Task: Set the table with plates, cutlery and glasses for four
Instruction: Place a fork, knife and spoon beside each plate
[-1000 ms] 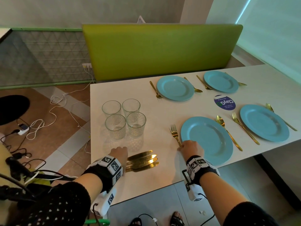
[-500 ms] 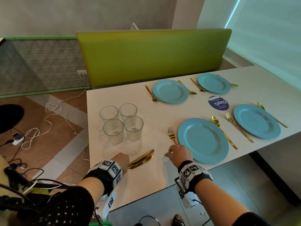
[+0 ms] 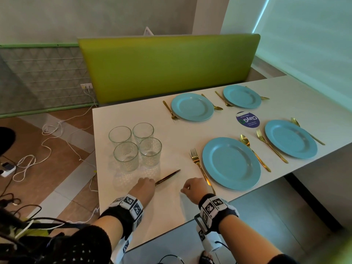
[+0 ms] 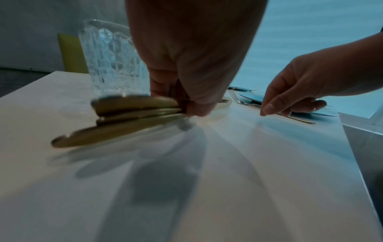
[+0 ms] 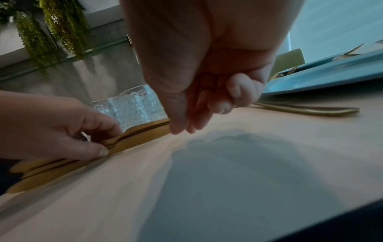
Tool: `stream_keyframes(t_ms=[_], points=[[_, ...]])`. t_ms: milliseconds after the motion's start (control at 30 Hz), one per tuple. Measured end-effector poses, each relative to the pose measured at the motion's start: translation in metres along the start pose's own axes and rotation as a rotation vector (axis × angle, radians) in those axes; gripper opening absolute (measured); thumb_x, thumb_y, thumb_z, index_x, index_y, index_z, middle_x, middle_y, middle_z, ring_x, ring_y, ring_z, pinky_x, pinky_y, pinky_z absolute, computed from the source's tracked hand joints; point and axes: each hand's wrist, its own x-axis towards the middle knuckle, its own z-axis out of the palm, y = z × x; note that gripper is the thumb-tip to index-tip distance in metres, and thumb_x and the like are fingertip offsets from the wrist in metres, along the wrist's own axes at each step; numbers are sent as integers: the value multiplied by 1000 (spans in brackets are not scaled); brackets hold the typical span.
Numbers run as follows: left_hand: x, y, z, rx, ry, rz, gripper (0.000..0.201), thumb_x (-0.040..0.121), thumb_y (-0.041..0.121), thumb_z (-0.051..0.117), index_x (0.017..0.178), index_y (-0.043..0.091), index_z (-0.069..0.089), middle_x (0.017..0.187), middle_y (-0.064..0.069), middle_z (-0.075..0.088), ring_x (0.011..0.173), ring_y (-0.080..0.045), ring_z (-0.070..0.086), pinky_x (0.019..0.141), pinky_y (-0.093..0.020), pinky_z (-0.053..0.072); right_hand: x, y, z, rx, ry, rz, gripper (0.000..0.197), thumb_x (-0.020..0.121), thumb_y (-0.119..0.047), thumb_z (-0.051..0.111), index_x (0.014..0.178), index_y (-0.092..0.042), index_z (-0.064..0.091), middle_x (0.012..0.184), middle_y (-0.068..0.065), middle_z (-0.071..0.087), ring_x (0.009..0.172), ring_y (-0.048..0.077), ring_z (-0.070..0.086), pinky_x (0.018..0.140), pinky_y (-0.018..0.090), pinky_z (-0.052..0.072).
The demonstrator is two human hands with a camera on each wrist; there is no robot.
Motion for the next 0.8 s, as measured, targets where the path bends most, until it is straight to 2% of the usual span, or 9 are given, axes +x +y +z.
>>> stream_keyframes(t_ms=[133, 233, 333, 400, 433, 500, 533, 667, 800], points=[[3, 0, 2, -97, 33, -12, 38, 94, -6, 32, 132, 2, 38, 135, -14, 43, 125, -26, 41, 101, -29, 37, 0, -6, 8, 40, -68, -27, 29, 90, -36, 57, 109, -17, 67, 113, 3, 66, 102, 17, 62, 88, 28, 52], [5, 2, 0, -185, 6, -27, 40, 94, -5, 32, 134, 1, 35, 138, -14, 39, 129, -26, 39, 105, -28, 33, 3, -11, 13, 50, -119, -48, 30, 90, -36, 57, 110, -17, 67, 115, 2, 65, 104, 17, 61, 91, 29, 51], [9, 6, -4, -286, -26, -51, 38, 95, 0, 34, 133, 2, 37, 137, -16, 42, 128, -28, 42, 105, -31, 35, 7, -16, 17, 104, -143, -51, 30, 90, -36, 58, 109, -15, 68, 114, 3, 66, 103, 17, 61, 89, 27, 50], [12, 9, -6, -361, -56, -48, 34, 97, 6, 35, 130, 1, 41, 134, -16, 48, 124, -29, 48, 100, -31, 38, 10, -19, 17, 184, -147, -42, 32, 90, -38, 58, 107, -13, 69, 110, 3, 68, 97, 16, 63, 86, 26, 50], [14, 12, -9, -409, -66, -39, 33, 97, 10, 36, 128, 2, 43, 132, -17, 50, 121, -29, 50, 97, -31, 39, 11, -20, 16, 239, -146, -35, 34, 90, -39, 57, 106, -11, 69, 107, 3, 69, 88, 15, 64, 81, 25, 51], [14, 18, -18, -516, -61, -17, 32, 98, 17, 39, 126, 3, 47, 128, -15, 55, 117, -28, 53, 93, -30, 40, 12, -23, 11, 371, -156, -17, 36, 92, -40, 54, 104, -10, 69, 99, 4, 70, 65, 10, 60, 64, 21, 51], [15, 21, -23, -582, -53, -5, 32, 98, 19, 41, 125, 5, 48, 127, -14, 56, 116, -28, 54, 92, -30, 41, 13, -24, 8, 430, -158, -12, 35, 92, -40, 54, 104, -10, 68, 96, 2, 70, 59, 7, 57, 57, 17, 50], [18, 29, -43, -759, -16, 14, 30, 97, 21, 44, 124, 10, 51, 124, -11, 58, 114, -25, 54, 88, -28, 40, 16, -22, -4, 706, -115, -1, 21, 94, -33, 54, 96, -16, 67, 79, -6, 66, 55, 7, 58, 51, 17, 48], [19, 37, -53, -843, 8, 55, 31, 97, 17, 45, 126, 13, 53, 123, -8, 60, 106, -19, 55, 83, -23, 38, 18, -17, -13, 924, -76, 48, 21, 94, -22, 55, 76, -17, 64, 75, -1, 65, 53, 12, 58, 51, 21, 49]])
